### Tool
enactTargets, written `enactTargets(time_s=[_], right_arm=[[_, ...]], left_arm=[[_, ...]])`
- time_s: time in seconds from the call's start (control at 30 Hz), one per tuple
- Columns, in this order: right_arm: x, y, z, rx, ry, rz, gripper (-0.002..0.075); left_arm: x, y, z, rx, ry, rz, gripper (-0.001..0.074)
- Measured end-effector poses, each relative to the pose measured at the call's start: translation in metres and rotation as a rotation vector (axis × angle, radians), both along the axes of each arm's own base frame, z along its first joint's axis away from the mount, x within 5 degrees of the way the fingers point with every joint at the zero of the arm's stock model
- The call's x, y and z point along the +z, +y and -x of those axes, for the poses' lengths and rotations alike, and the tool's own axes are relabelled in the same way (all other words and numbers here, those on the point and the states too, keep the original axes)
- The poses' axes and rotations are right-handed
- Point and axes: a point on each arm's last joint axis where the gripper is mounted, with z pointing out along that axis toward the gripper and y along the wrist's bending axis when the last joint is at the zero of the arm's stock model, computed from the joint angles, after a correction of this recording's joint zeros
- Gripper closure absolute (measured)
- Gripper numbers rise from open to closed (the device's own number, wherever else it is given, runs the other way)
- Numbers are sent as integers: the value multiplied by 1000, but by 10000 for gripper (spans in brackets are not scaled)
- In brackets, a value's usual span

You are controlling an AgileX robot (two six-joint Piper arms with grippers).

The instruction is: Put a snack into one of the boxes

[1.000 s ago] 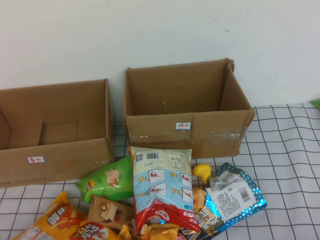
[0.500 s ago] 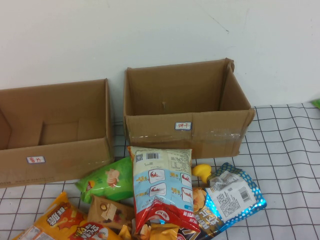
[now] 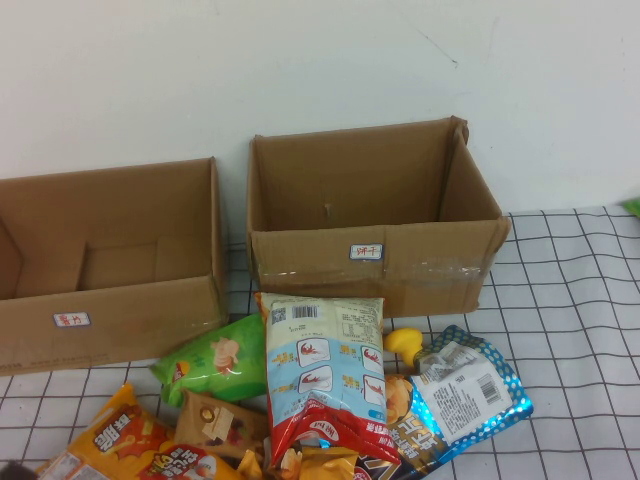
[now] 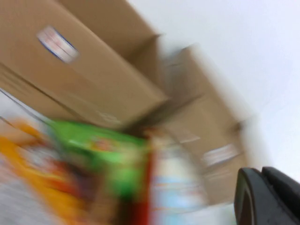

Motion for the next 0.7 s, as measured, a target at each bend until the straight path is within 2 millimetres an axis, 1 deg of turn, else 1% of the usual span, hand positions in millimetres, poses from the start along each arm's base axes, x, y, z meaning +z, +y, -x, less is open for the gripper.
enactTargets(time_s=[0.03, 0.1, 0.17, 0.33, 0.4, 0.43, 0.5, 0.6, 0.7], right_arm=[[1, 2, 0, 3, 0, -72, 727], [5, 7, 0, 11, -2, -234, 727], [5, 8, 0, 15, -4, -255, 727], [5, 8, 0, 37, -21, -185, 727], [5, 8, 0, 40, -24, -173, 727], [5, 8, 0, 46, -23, -161, 727], [5, 8, 1, 59, -26, -130, 727], [5, 9, 1, 78, -35, -76, 727], [5, 9, 1, 86, -42, -49, 727]], left_arm=[[3, -1, 0, 4, -1, 119, 738], [8, 1, -1, 29, -20, 279, 738], [10, 3, -1, 54, -40, 306, 738], [12, 7, -2, 90, -77, 286, 738], [12, 8, -2, 93, -96, 212, 738], [14, 7, -2, 80, -110, 141, 738], [24, 3, 1, 34, -153, -1, 738], [52, -3, 7, -42, -244, -225, 738], [78, -9, 6, -131, -240, -425, 738]])
